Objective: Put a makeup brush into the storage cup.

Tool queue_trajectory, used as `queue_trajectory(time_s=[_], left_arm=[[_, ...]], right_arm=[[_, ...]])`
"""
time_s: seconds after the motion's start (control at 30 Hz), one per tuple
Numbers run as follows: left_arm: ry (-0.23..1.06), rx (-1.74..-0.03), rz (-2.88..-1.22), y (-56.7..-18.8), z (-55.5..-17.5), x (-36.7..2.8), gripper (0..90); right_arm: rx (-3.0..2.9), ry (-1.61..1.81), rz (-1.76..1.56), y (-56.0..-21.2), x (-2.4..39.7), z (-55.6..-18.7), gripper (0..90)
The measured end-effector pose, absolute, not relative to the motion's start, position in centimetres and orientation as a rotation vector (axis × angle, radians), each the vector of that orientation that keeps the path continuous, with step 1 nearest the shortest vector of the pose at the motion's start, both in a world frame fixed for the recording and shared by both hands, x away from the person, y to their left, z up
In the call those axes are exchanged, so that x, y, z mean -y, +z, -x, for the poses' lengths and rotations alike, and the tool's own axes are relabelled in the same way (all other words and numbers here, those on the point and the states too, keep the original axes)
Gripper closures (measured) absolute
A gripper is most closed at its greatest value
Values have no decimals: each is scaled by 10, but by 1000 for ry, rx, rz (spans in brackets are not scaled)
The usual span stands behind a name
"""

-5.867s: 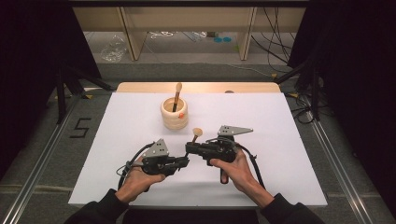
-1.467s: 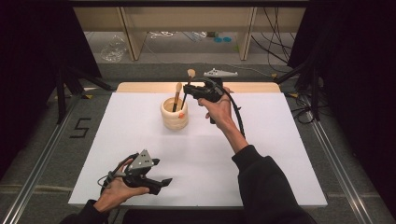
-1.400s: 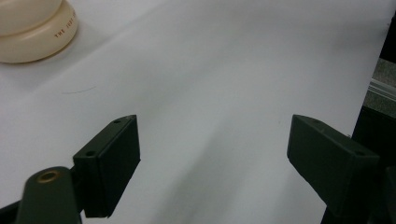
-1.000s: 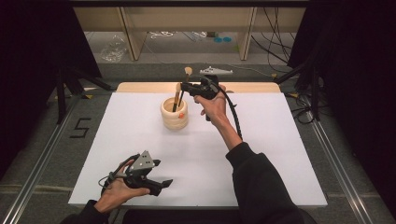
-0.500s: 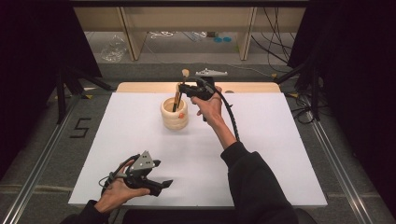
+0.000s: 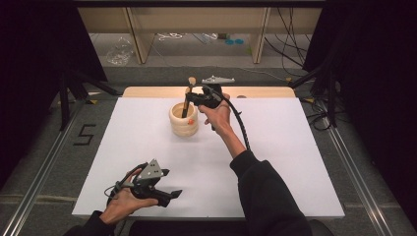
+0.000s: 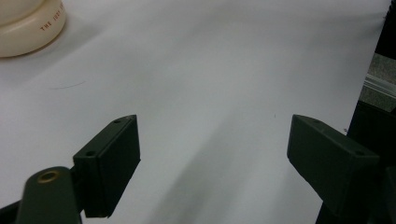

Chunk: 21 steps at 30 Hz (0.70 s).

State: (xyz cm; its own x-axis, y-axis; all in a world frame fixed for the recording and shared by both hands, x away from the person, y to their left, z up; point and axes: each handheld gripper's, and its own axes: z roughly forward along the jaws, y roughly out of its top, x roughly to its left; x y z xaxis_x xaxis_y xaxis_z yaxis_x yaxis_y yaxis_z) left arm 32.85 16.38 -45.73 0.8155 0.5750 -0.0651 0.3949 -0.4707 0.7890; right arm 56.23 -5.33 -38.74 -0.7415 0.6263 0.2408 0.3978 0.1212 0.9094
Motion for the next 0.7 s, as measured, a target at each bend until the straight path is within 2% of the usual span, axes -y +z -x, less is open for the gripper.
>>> queue_trajectory(time_s=[0.23,0.33,0.53,0.7], left_arm=[[275,-703,-2138,-455,-329,-166,172],[280,-705,-2147,-455,-329,-166,171],[274,-702,-2146,-455,-329,-166,171],[284,-702,-2150,-455,-329,-166,171]], right_arm=[[-2226,1644,-1022,-394,47,-562,807],[-2248,1597,-1074,-397,47,-563,659],[-2244,1592,-1115,-393,54,-561,447],[-2227,1584,-1114,-388,60,-558,393]])
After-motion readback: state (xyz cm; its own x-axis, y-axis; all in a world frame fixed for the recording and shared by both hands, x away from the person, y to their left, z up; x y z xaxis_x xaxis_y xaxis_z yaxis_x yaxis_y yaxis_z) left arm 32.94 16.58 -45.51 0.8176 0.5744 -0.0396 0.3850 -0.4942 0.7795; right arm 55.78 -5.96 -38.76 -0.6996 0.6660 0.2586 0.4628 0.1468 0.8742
